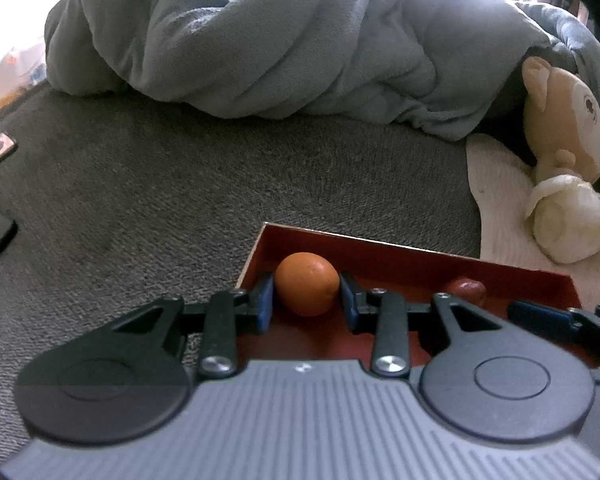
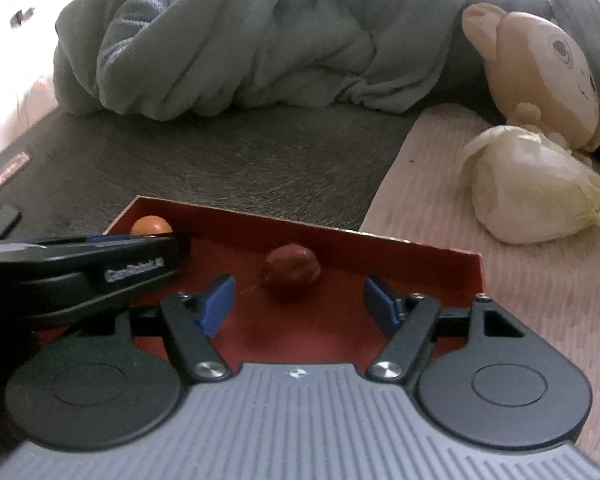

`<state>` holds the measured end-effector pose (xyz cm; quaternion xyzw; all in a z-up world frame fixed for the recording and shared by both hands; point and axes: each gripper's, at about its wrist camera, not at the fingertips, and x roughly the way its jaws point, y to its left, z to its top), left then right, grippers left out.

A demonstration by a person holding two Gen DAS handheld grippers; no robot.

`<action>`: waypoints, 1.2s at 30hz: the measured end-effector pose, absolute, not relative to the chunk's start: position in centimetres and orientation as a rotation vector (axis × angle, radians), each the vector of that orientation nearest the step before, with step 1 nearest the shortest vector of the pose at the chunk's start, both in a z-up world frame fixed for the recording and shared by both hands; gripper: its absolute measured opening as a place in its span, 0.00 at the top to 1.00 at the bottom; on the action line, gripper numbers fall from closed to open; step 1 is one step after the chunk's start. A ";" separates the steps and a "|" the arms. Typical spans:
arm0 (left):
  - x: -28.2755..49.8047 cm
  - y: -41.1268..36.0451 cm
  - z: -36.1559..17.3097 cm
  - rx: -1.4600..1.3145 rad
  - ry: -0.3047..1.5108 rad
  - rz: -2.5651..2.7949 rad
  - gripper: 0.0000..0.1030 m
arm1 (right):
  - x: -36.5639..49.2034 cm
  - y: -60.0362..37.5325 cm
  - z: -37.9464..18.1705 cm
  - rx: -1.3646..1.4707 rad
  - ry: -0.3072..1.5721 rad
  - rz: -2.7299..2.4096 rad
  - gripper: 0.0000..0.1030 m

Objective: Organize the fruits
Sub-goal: 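Grasp a tangerine with the left gripper while the right grasps a red fruit, then lift the tangerine and red fruit up from the red tray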

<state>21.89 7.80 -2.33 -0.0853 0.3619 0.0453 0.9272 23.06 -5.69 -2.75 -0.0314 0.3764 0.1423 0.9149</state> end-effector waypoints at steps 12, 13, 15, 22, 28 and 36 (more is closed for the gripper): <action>22.0 7.8 -2.4 -0.176 0.744 0.083 0.63 | 24.1 -4.7 -3.5 -0.153 0.769 0.331 0.48; 22.0 7.9 -2.4 -0.175 0.743 0.082 0.63 | 24.1 -4.7 -3.5 -0.155 0.770 0.335 0.49; 22.0 7.8 -2.4 -0.171 0.742 0.084 0.63 | 24.0 -5.0 -3.3 -0.160 0.773 0.334 0.56; 21.8 7.3 -2.7 -0.159 0.740 0.092 0.63 | 22.8 -6.7 -2.6 -0.181 0.805 0.333 0.57; 20.5 6.8 -2.6 -0.167 0.744 0.096 0.63 | 20.7 -8.8 -1.4 -0.198 0.834 0.338 0.57; 16.9 5.8 -2.1 -0.170 0.743 0.100 0.63 | 15.1 -10.5 0.7 -0.262 0.908 0.426 0.57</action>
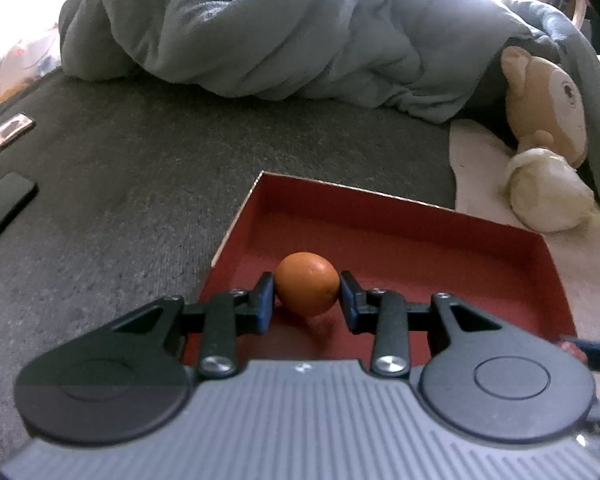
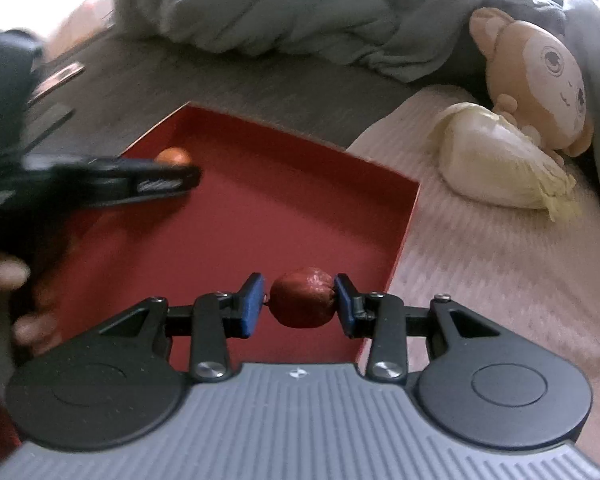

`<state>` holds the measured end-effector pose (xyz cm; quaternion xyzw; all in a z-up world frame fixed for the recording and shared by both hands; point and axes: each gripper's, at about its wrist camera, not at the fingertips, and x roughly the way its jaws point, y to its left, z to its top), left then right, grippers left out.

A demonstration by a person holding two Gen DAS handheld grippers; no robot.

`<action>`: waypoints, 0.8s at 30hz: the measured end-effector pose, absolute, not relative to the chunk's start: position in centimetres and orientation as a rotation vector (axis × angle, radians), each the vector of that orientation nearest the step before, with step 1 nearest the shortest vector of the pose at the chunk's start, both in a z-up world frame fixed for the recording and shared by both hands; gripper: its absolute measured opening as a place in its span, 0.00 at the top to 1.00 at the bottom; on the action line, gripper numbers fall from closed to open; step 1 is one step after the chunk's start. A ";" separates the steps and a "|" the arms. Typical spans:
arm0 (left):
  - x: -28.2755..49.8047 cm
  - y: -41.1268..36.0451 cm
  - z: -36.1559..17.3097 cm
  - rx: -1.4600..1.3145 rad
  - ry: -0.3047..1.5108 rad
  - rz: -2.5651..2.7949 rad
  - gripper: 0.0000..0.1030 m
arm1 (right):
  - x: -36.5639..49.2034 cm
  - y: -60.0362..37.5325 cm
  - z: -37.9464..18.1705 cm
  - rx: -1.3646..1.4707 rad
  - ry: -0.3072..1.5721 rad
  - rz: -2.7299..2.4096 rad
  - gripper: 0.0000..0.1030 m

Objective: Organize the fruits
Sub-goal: 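Lift the tangerine and red fruit up from the red tray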

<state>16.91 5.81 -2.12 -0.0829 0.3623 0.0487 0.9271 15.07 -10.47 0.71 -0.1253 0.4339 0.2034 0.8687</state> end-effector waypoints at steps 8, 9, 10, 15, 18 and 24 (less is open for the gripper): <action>12.4 3.7 -1.1 -0.102 0.727 0.069 0.64 | 8.4 -11.7 3.6 -0.269 0.916 0.502 0.57; 11.8 3.4 -0.9 -0.094 0.722 0.066 0.64 | 7.8 -11.8 3.9 -0.259 0.911 0.506 0.57; 11.2 3.3 -0.8 -0.087 0.720 0.063 0.64 | 7.5 -11.8 4.2 -0.252 0.907 0.509 0.57; 8.0 3.0 -0.1 -0.076 0.709 0.049 0.63 | 5.8 -12.5 4.4 -0.214 0.894 0.507 0.57; 6.1 2.9 0.2 -0.072 0.706 0.043 0.63 | 5.6 -12.8 4.0 -0.199 0.899 0.500 0.57; 4.0 2.4 0.3 -0.060 0.712 0.032 0.63 | 5.5 -13.9 4.0 -0.192 0.889 0.503 0.57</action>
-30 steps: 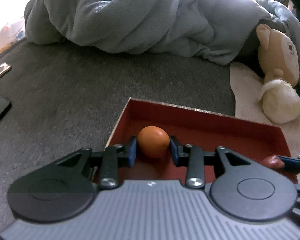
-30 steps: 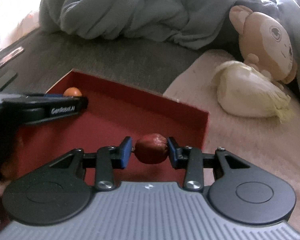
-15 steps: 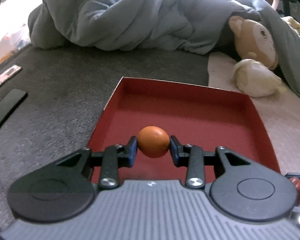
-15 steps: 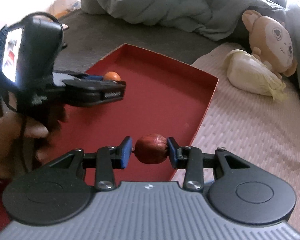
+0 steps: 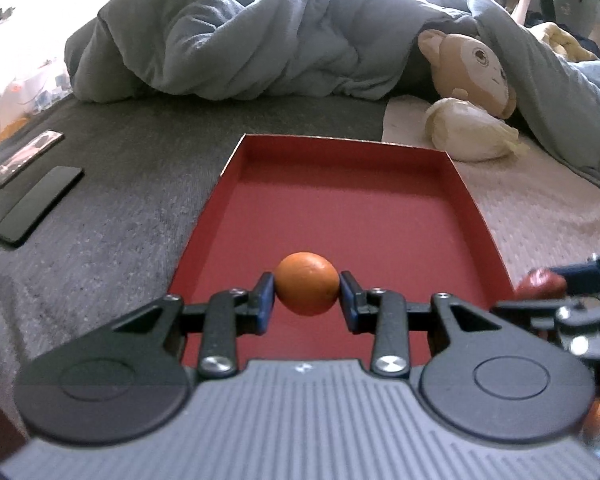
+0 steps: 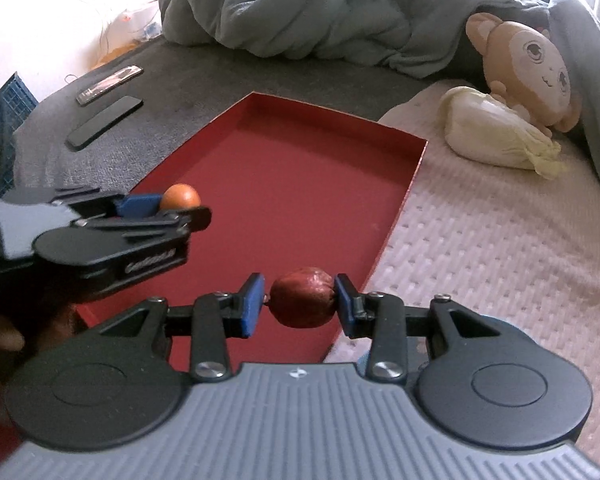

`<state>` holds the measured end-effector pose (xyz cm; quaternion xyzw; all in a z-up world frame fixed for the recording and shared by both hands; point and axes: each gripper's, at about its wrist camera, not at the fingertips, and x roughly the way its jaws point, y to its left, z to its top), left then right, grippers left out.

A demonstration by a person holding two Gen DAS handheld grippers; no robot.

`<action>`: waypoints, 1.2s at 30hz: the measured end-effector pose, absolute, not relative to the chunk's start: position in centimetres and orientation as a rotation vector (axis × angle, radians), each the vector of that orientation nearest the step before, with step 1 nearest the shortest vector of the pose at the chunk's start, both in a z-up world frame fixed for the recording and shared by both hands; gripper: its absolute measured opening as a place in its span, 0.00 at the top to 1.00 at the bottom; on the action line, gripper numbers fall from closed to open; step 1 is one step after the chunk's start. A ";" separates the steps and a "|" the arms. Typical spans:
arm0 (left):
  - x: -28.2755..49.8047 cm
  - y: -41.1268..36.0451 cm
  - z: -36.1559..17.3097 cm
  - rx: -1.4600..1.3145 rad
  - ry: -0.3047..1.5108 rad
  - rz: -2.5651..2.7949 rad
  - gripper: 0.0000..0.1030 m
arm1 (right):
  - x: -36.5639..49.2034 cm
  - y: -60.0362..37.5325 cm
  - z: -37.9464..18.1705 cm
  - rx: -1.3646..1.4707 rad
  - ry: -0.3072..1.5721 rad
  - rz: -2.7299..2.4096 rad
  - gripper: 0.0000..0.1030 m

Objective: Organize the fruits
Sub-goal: 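Lift the tangerine and red fruit up from the red tray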

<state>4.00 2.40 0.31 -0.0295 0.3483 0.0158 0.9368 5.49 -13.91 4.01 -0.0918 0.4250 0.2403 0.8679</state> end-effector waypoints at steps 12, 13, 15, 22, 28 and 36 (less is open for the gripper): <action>3.8 1.4 -0.9 -0.016 0.744 0.035 0.63 | 5.4 -14.3 4.0 -0.193 0.890 0.530 0.57; 3.8 1.4 -1.0 -0.016 0.746 0.034 0.63 | 5.5 -14.4 3.9 -0.193 0.892 0.529 0.57; 3.9 1.4 -1.1 -0.019 0.748 0.034 0.63 | 5.5 -14.3 3.9 -0.198 0.895 0.527 0.57; 3.8 1.4 -1.2 -0.018 0.748 0.041 0.63 | 5.8 -14.1 3.7 -0.201 0.902 0.523 0.57; 4.0 1.3 -1.3 -0.014 0.749 0.042 0.63 | 5.8 -14.1 3.6 -0.206 0.904 0.524 0.57; 3.8 1.0 -1.4 -0.006 0.747 0.040 0.63 | 5.7 -14.2 3.6 -0.205 0.903 0.524 0.57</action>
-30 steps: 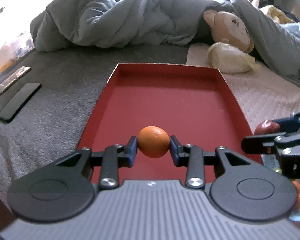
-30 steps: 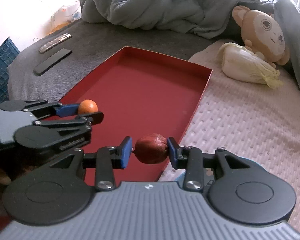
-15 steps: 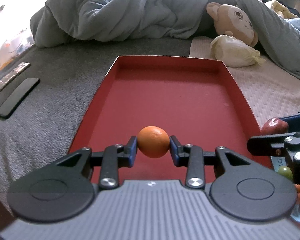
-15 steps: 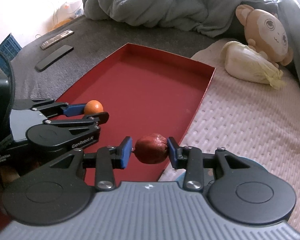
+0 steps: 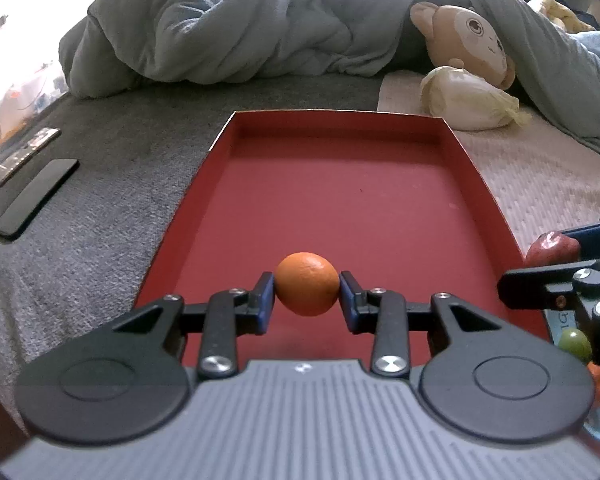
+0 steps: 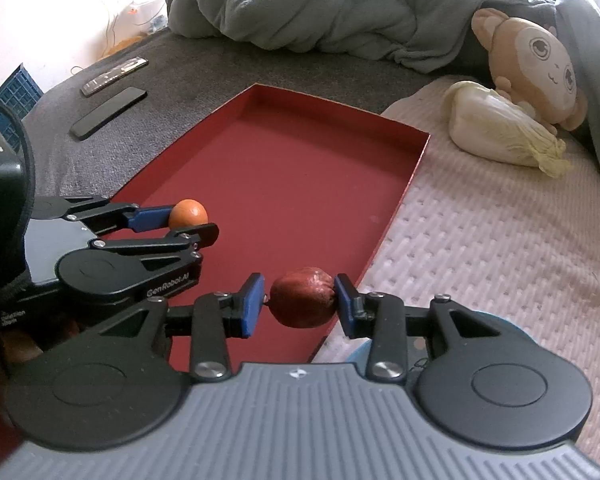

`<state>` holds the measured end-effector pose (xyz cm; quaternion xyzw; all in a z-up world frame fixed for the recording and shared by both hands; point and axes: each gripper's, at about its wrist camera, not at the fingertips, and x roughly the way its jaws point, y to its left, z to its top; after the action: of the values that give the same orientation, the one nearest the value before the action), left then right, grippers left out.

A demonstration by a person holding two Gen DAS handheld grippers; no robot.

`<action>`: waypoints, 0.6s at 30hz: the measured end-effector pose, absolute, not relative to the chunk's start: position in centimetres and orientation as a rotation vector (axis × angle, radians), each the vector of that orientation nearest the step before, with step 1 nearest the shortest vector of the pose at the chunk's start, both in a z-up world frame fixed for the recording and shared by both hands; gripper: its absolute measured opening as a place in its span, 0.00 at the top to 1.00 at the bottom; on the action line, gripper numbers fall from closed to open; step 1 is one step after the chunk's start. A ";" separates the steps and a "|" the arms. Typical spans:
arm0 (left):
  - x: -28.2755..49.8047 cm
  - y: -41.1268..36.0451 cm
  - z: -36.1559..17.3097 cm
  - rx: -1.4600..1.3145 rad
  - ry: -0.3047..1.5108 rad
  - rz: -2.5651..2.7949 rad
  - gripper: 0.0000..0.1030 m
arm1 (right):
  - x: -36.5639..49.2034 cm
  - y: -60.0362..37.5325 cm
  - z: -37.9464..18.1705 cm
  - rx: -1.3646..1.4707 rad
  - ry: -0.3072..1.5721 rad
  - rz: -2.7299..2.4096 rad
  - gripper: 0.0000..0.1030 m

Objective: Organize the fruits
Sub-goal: 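Lift the tangerine and red fruit up from the red tray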

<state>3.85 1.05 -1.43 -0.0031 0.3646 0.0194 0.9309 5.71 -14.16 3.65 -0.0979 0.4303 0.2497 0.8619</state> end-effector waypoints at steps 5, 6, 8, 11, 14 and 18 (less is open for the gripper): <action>3.9 1.0 -1.5 -0.002 0.747 0.041 0.63 | 5.6 -14.2 3.8 -0.207 0.902 0.530 0.57; 3.9 1.0 -1.5 -0.002 0.746 0.041 0.63 | 5.6 -14.2 3.8 -0.208 0.901 0.530 0.57; 3.9 0.9 -1.5 0.000 0.742 0.039 0.63 | 5.6 -14.3 3.8 -0.208 0.901 0.530 0.57; 3.8 0.8 -1.5 0.005 0.737 0.037 0.63 | 5.6 -14.2 3.8 -0.210 0.900 0.530 0.57; 3.6 0.9 -1.5 0.010 0.732 0.033 0.63 | 5.6 -14.0 3.8 -0.214 0.901 0.533 0.57; 3.5 0.9 -1.5 0.011 0.730 0.027 0.63 | 5.6 -13.9 3.8 -0.216 0.902 0.535 0.57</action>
<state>3.50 0.95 -1.51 0.0052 0.3568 0.0132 0.9341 5.57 -13.92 3.78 -0.1030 0.4296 0.2551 0.8601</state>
